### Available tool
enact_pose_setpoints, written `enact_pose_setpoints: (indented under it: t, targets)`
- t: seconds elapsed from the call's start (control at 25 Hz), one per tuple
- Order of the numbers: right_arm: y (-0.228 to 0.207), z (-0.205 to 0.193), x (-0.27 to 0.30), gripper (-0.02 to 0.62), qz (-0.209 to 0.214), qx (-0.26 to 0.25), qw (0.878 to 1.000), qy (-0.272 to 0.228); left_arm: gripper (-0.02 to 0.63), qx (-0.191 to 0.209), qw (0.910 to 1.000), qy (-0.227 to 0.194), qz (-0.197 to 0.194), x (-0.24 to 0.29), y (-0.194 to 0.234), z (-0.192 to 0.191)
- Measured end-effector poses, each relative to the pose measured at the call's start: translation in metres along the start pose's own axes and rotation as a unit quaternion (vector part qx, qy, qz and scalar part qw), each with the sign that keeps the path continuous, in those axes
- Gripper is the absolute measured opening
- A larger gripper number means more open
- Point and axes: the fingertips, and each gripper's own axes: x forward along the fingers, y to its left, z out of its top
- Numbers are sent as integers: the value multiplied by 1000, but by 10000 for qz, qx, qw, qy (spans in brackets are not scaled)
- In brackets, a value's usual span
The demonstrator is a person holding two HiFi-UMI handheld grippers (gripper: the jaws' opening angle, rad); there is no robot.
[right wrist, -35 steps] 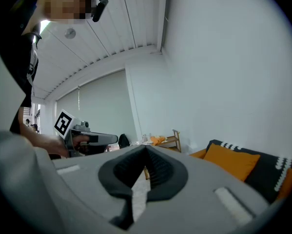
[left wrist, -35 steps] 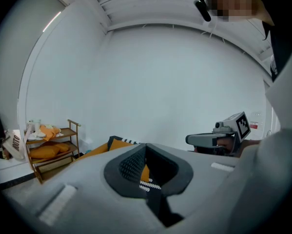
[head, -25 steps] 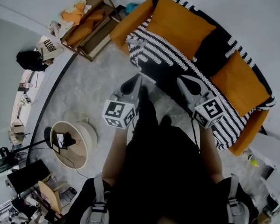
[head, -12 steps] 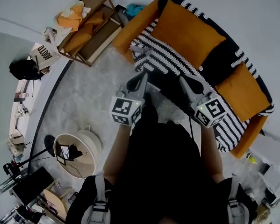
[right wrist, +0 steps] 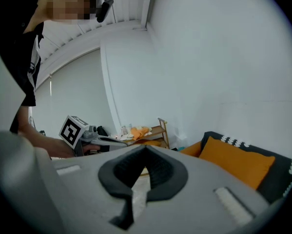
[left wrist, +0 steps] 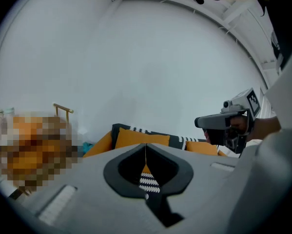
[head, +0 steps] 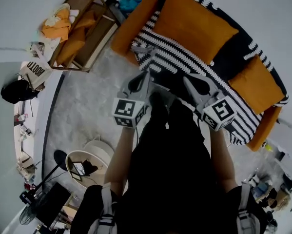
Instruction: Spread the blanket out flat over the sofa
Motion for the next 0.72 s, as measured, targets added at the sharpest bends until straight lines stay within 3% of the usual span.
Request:
enact_pose_setpoints:
  t: [0.48, 0.72]
  targets:
    - [-58, -22, 62, 3, 192, 160, 9991, 352, 32, -247, 9985, 495, -15, 91, 41, -47]
    - [-95, -48, 101, 2, 415, 261, 9971, 583, 32, -146, 9972, 737, -24, 151, 61, -81]
